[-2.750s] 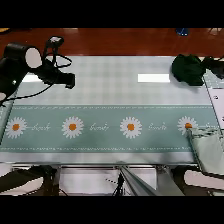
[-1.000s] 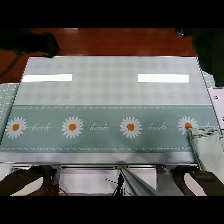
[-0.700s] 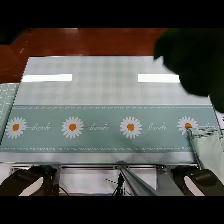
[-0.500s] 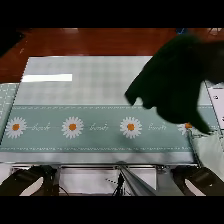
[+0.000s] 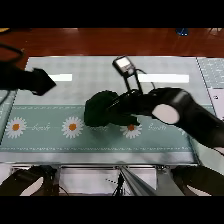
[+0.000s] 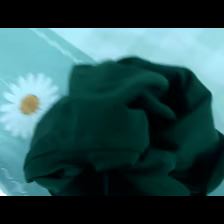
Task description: Fold the shirts.
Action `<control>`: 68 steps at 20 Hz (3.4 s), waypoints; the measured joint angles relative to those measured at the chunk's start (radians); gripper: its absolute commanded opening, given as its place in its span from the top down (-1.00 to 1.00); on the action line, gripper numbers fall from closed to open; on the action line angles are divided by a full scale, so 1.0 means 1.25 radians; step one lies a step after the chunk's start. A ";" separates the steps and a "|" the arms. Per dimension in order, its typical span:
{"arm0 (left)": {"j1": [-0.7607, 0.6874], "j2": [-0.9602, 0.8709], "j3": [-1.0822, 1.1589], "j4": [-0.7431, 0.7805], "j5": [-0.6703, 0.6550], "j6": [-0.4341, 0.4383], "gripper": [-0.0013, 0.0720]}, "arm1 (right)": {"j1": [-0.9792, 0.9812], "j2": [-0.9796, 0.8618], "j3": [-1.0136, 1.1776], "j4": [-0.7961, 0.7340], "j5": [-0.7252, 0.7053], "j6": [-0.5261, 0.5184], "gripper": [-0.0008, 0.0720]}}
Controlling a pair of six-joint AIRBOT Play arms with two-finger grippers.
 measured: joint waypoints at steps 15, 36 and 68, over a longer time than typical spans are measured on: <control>0.131 -0.009 -0.560 -0.248 0.206 0.122 -0.75 | -0.425 0.142 -0.012 -0.094 0.302 -0.162 -0.49; 0.211 -0.374 -0.677 -0.795 0.373 0.389 0.91 | -0.721 0.155 -0.114 0.186 0.337 -0.294 -0.32; 0.222 -0.204 -0.560 -0.808 0.213 0.441 0.91 | -0.370 0.014 -0.472 0.670 -0.124 -0.442 0.92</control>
